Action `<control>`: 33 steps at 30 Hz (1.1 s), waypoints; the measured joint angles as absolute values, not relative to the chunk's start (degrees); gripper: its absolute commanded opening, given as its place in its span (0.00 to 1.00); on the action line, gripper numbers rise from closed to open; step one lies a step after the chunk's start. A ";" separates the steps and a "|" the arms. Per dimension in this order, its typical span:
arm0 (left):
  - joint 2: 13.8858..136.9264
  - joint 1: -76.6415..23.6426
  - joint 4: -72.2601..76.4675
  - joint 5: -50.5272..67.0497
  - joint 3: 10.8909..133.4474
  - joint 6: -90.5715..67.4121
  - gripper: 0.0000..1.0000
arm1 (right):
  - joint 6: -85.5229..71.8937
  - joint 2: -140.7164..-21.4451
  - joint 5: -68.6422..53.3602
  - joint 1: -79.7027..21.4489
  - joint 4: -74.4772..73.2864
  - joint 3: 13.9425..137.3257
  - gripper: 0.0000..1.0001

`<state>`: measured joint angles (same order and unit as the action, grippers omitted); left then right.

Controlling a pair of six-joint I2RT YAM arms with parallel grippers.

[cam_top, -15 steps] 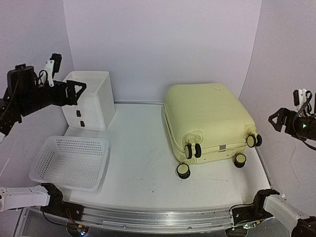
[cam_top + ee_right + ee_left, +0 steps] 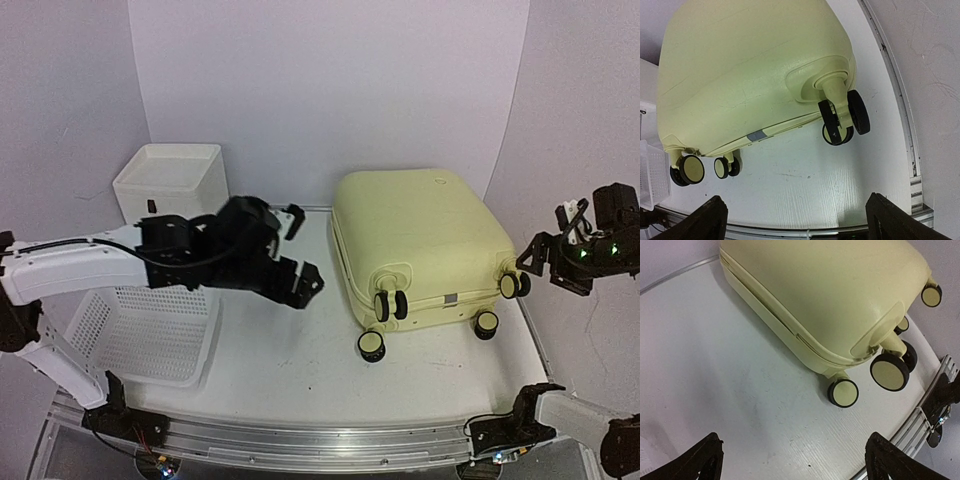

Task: Open, take out, and arrange the luggage

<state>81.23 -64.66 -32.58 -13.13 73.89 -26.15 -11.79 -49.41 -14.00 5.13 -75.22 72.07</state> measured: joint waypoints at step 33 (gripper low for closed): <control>125.97 -79.07 -36.69 -42.04 116.22 -44.12 0.80 | -9.93 -68.47 -7.70 4.67 -76.05 73.23 0.93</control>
<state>125.97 -79.07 -36.69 -42.04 116.22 -44.12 -9.93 -68.47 -7.70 4.67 -76.05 73.23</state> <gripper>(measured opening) 0.860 0.958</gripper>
